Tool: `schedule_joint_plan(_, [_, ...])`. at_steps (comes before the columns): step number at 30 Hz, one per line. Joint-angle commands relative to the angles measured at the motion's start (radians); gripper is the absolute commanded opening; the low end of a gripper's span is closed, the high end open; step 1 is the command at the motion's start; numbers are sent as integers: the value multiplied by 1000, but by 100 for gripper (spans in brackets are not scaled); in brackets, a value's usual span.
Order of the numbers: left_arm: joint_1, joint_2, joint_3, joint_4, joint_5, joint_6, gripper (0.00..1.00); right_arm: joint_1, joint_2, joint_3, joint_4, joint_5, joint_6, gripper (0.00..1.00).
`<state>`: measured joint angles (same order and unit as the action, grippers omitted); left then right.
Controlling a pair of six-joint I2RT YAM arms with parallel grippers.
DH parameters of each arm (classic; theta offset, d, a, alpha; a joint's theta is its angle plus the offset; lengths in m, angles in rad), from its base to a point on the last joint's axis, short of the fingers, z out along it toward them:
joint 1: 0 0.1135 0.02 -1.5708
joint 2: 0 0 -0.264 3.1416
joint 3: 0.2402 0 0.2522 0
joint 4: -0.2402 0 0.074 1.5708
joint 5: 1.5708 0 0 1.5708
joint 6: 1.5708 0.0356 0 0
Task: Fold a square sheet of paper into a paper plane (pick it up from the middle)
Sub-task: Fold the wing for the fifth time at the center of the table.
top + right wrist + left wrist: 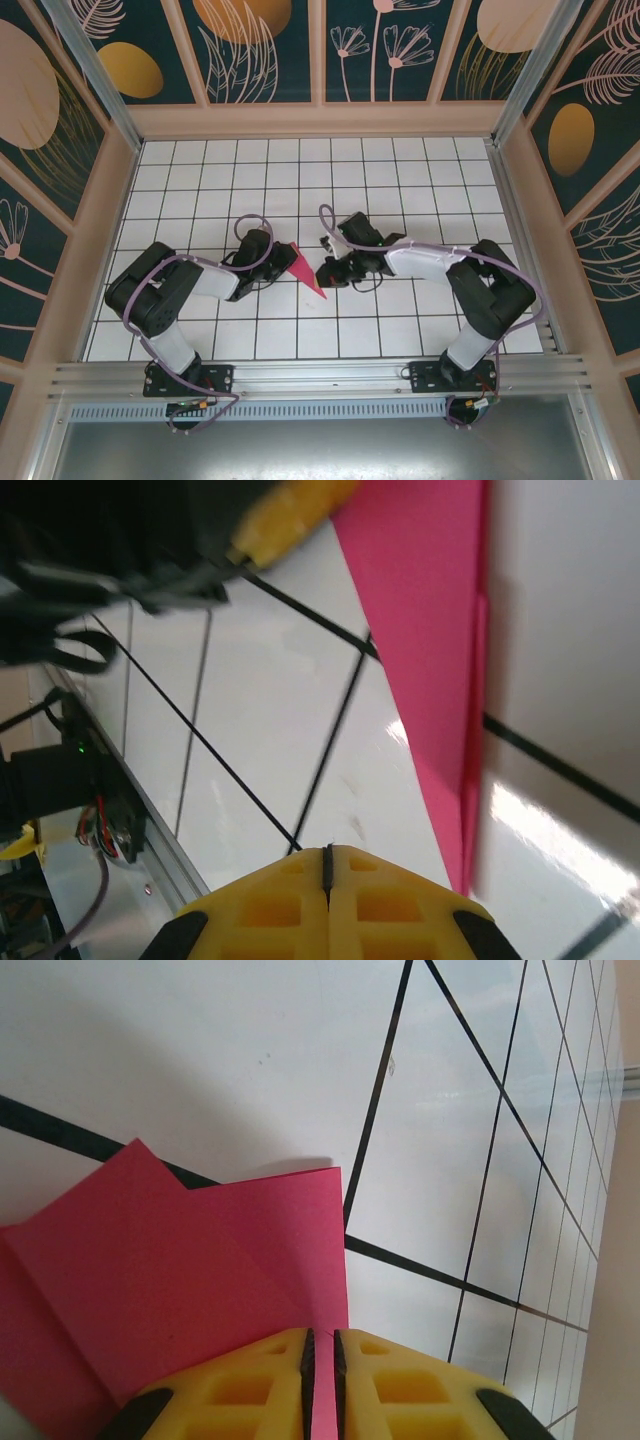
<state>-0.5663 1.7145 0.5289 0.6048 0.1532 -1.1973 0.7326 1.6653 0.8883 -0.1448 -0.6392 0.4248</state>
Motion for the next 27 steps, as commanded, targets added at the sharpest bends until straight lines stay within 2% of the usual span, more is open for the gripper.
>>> schedule_joint_plan(1, [15,7,3,-112,-30,41,19,-4,65,20,44,-17,10,0])
schedule_joint_plan(7, [15,6,21,-121,-8,70,21,-3,171,20,34,-23,-6,0])
schedule_joint_plan(15, [13,-138,42,-159,43,171,30,-4,209,-35,47,11,31,0])
schedule_joint_plan(18, [13,-188,51,-176,94,200,32,-3,209,-35,53,13,35,0])
schedule_joint_plan(22, [-5,-172,46,-130,190,178,28,-4,209,-33,60,15,43,0])
schedule_joint_plan(27, [-44,-106,30,-51,206,132,28,-4,208,-33,62,15,47,0])
